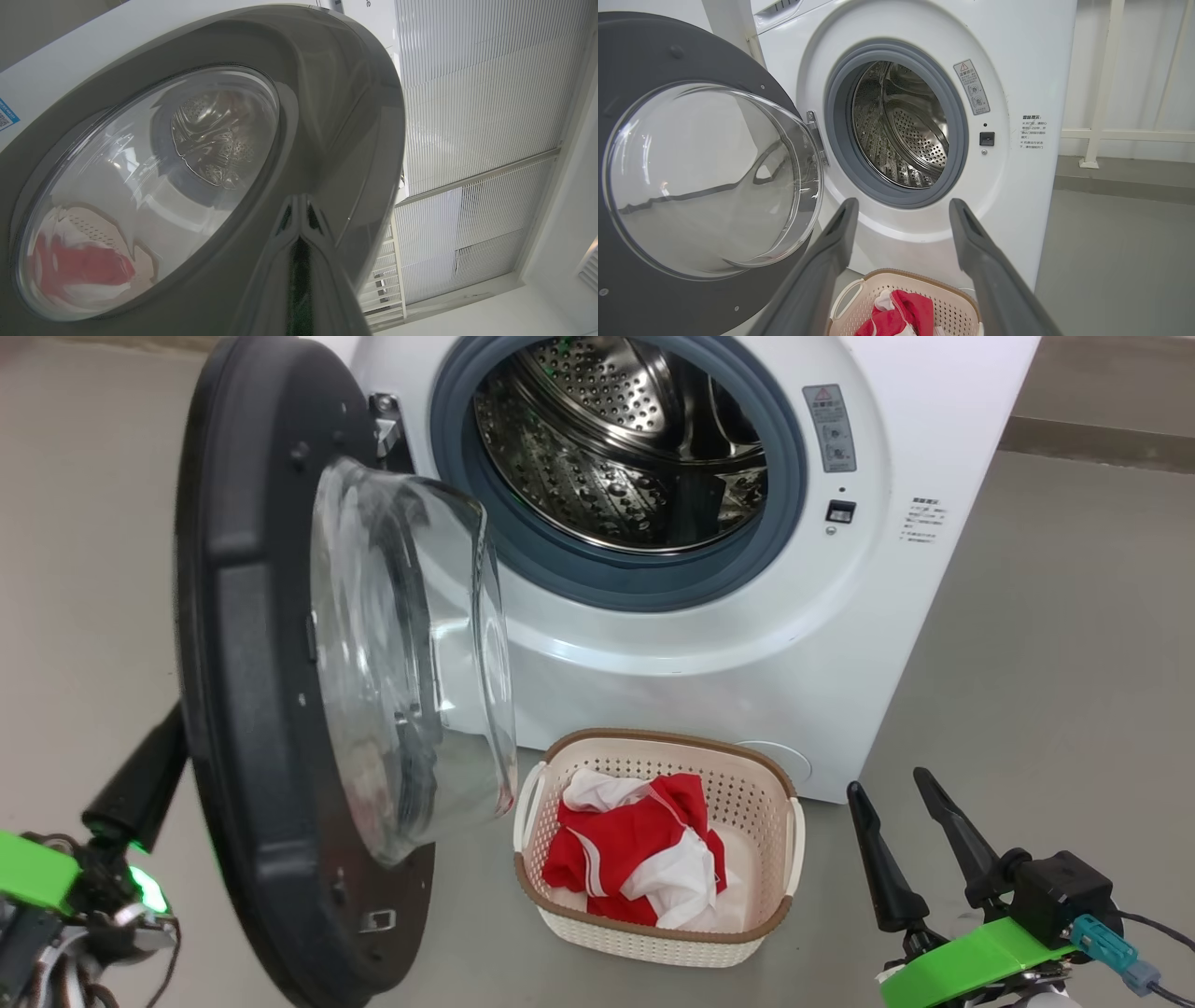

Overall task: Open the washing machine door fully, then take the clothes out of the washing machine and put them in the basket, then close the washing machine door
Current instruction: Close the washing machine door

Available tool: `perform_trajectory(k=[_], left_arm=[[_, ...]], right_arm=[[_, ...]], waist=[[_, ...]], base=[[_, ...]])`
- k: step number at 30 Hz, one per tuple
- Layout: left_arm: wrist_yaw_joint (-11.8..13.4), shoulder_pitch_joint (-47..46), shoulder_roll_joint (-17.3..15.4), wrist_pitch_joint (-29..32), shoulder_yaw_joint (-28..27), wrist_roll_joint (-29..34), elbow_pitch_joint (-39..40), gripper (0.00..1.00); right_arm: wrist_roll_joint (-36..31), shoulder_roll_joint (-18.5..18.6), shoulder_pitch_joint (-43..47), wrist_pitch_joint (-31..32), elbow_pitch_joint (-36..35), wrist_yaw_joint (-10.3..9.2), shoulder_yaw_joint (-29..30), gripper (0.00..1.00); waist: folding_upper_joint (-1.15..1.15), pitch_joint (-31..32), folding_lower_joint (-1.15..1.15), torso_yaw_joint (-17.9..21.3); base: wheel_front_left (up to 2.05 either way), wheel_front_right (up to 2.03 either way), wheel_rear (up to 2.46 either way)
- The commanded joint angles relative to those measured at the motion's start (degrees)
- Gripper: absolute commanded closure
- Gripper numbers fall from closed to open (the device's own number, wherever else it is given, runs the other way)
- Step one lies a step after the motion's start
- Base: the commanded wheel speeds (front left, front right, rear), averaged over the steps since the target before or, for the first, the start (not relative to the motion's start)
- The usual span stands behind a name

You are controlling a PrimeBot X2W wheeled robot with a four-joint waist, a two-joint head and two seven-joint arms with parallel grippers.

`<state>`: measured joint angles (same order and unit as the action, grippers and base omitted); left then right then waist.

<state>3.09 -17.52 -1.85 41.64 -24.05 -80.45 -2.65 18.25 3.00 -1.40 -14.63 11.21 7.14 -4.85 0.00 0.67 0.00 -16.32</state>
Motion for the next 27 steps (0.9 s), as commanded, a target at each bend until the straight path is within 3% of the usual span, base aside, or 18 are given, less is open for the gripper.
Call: perform_trajectory(k=[1, 12, 27], left_arm=[[0.2, -0.2, -1.0, 0.5, -0.1, -0.6, 2.1, 1.00], [0.6, 2.9, -1.0, -3.1, 4.5, -3.7, 4.9, 1.00], [-1.0, 3.9, -1.0, -3.9, 7.9, -5.2, 4.7, 1.00]], right_arm=[[0.9, 0.1, -2.4, -0.4, -1.3, 0.35, -1.5, 0.00], [0.6, 0.0, -2.5, -0.4, -1.4, 0.35, -1.4, 0.00], [0.6, 0.1, -2.6, -0.4, -1.3, 0.35, -1.8, 0.00]], waist=[[0.00, 0.1, 0.00, 0.4], [0.00, -0.3, 0.00, 3.6], [0.00, 0.2, 0.00, 7.7]], base=[[0.00, 0.00, 0.00], [0.00, 0.00, 0.00], [0.00, 0.00, 0.00]])
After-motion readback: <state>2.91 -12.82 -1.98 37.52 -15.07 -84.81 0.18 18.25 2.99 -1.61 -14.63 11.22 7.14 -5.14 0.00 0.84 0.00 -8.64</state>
